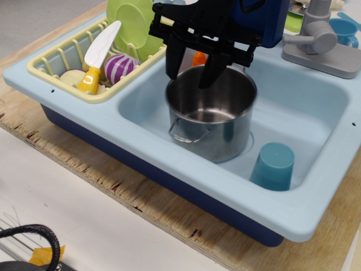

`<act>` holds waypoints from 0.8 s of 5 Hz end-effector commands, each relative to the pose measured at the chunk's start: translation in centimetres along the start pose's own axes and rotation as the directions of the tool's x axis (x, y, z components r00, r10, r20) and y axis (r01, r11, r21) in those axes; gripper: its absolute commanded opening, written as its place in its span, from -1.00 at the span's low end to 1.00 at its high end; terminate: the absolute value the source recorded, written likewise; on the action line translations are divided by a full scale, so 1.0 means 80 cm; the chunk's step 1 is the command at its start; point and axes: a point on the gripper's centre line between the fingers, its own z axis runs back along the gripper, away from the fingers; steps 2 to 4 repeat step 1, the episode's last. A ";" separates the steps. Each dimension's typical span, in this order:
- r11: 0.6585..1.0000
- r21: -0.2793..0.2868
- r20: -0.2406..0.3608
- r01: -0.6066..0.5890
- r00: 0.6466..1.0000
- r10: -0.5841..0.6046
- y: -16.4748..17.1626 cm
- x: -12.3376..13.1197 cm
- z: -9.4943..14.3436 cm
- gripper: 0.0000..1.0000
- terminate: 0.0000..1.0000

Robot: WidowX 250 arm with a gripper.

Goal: Flip pot upright which is in sink

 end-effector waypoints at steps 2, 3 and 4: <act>0.999 -0.031 0.048 -0.018 0.999 0.020 0.004 0.005 0.019 1.00 1.00; 0.999 -0.031 0.048 -0.018 0.999 0.020 0.004 0.005 0.019 1.00 1.00; 0.999 -0.031 0.048 -0.018 0.999 0.020 0.004 0.005 0.019 1.00 1.00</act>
